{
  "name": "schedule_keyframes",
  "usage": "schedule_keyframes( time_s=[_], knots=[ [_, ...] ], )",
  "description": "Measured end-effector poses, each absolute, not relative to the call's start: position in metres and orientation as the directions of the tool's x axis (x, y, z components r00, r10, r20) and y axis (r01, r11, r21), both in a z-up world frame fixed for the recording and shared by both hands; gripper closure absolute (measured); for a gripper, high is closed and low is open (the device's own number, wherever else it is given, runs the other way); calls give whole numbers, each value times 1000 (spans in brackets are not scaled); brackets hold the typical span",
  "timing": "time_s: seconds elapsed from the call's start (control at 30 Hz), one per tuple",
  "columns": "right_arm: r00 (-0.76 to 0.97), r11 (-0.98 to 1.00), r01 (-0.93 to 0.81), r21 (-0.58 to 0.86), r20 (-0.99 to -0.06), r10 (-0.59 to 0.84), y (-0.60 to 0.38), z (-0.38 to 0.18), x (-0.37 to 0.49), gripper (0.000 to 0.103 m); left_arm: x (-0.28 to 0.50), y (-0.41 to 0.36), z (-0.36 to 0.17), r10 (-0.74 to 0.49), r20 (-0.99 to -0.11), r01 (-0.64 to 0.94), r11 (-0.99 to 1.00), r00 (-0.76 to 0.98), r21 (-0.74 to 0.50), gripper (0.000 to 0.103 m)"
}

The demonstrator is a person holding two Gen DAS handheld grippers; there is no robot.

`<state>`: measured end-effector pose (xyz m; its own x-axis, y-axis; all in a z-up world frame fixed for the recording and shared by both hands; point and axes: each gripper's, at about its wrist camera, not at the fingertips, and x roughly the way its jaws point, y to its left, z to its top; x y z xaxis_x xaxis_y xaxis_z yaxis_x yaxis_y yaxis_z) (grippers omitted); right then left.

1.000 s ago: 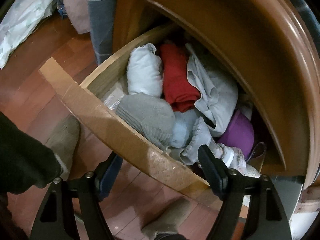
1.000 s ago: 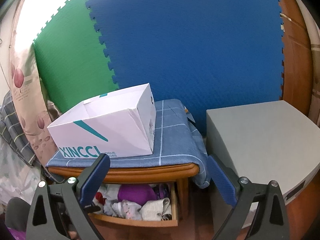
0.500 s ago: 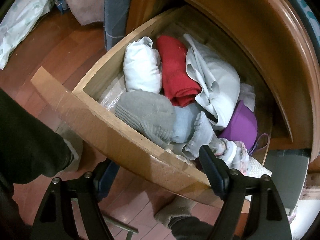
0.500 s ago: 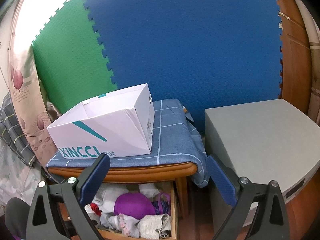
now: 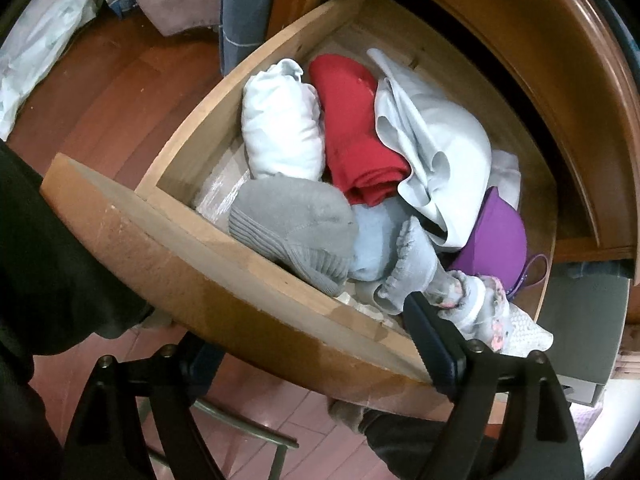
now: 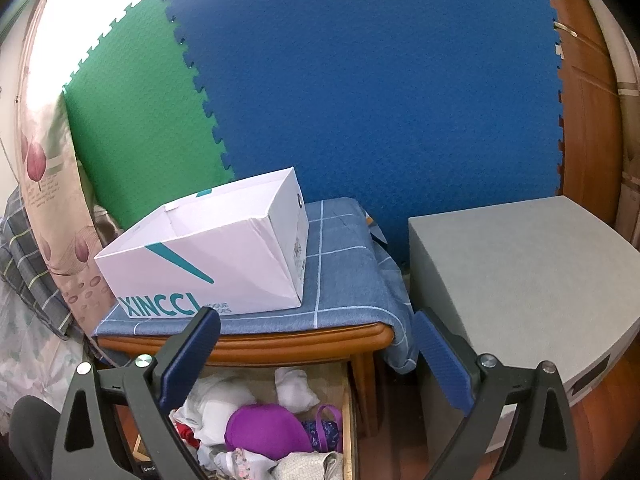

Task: Take underwear out of drawer
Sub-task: 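Reach the left gripper into the drawer toward the white floral underwear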

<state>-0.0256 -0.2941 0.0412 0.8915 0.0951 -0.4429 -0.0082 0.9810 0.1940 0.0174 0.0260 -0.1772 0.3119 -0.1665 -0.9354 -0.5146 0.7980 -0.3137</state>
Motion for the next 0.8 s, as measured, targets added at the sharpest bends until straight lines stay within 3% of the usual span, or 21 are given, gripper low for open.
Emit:
schedule_keyframes(
  time_s=[0.3,0.57,0.6,0.67,0.8],
  knots=[
    [893,979,-3,206,-439,95,-298,43,-28,4,18,26,-158,-154,-923,-437,845,351,-307,17],
    [897,974,-1,224,-430,100,-303,45,-30,4,-12,-12,-86,-19,-896,-144,985,443,-92,17],
    [897,974,-1,227,-430,101,-303,45,-30,4,-12,-19,-76,-23,-886,-103,992,463,-80,16],
    [897,973,-3,232,-430,105,-304,45,-30,4,-6,-30,-61,-92,-885,-26,993,456,-116,5],
    [900,974,-7,226,-423,105,-304,47,-33,4,30,-49,-70,-233,-923,28,972,306,-235,4]
  ],
)
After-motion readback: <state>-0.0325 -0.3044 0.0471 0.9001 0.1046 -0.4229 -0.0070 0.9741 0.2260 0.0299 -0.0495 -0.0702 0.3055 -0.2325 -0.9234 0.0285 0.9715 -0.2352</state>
